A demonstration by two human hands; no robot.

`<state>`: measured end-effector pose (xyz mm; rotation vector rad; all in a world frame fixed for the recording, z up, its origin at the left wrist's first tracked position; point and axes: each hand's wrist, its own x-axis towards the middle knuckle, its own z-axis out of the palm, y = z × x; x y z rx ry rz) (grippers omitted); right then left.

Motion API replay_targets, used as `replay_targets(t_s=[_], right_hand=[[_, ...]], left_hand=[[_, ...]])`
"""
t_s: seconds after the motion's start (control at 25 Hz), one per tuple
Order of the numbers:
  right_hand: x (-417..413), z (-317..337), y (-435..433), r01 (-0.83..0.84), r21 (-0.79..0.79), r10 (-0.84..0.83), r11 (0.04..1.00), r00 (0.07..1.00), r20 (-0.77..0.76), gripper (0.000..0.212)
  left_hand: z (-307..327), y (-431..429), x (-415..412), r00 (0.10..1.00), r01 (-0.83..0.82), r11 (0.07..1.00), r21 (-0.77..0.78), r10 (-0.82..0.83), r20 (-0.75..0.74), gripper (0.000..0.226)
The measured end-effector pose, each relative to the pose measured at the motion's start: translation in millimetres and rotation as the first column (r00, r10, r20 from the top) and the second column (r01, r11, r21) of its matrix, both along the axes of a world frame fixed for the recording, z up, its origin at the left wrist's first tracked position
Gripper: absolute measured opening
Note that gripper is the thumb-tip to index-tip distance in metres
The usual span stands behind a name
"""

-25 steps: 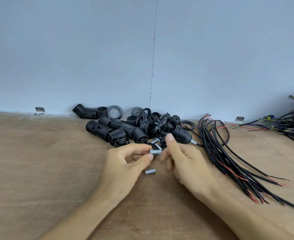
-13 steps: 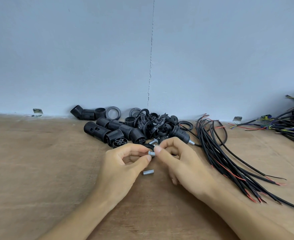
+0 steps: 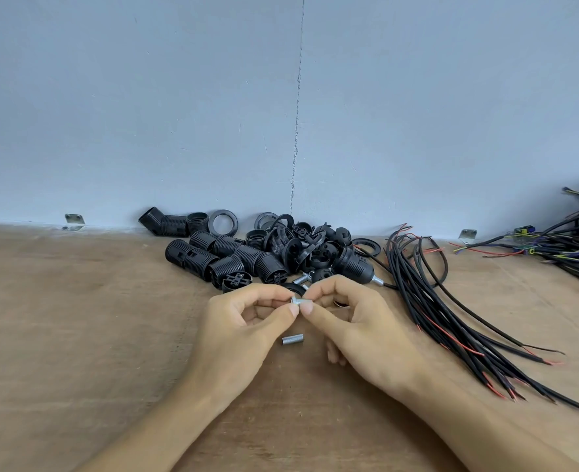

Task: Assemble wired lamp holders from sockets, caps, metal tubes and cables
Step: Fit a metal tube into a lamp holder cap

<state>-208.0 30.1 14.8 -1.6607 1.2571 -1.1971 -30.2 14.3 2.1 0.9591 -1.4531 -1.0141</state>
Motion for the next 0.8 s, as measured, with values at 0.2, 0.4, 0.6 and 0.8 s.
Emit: replay_targets(t_s=[0.2, 0.4, 0.6, 0.8], right_hand=[[0.9, 0.9, 0.6, 0.074, 0.072, -0.070, 0.995, 0.996, -0.051, 0.061], [-0.3, 0.7, 2.2, -0.011, 0.000, 0.011, 1.000, 1.000, 0.007, 0.015], [3.0, 0.2, 0.4, 0.022, 0.057, -0.020, 0.998, 1.000, -0.024, 0.052], [-0.8, 0.1, -0.3, -0.067, 0.024, 0.066, 0.997, 0.997, 0.048, 0.022]], left_hand=[[-0.5, 0.5, -0.9, 1.000, 0.014, 1.000, 0.007, -0.014, -0.019, 0.015], [0.4, 0.2, -0.6, 0.999, 0.017, 1.000, 0.001, -0.017, -0.030, 0.013], [0.9, 2.0, -0.4, 0.999, 0.041, 0.999, 0.001, -0.041, 0.006, 0.012], [1.9, 2.3, -0.4, 1.000, 0.010, 1.000, -0.024, -0.010, -0.010, 0.022]])
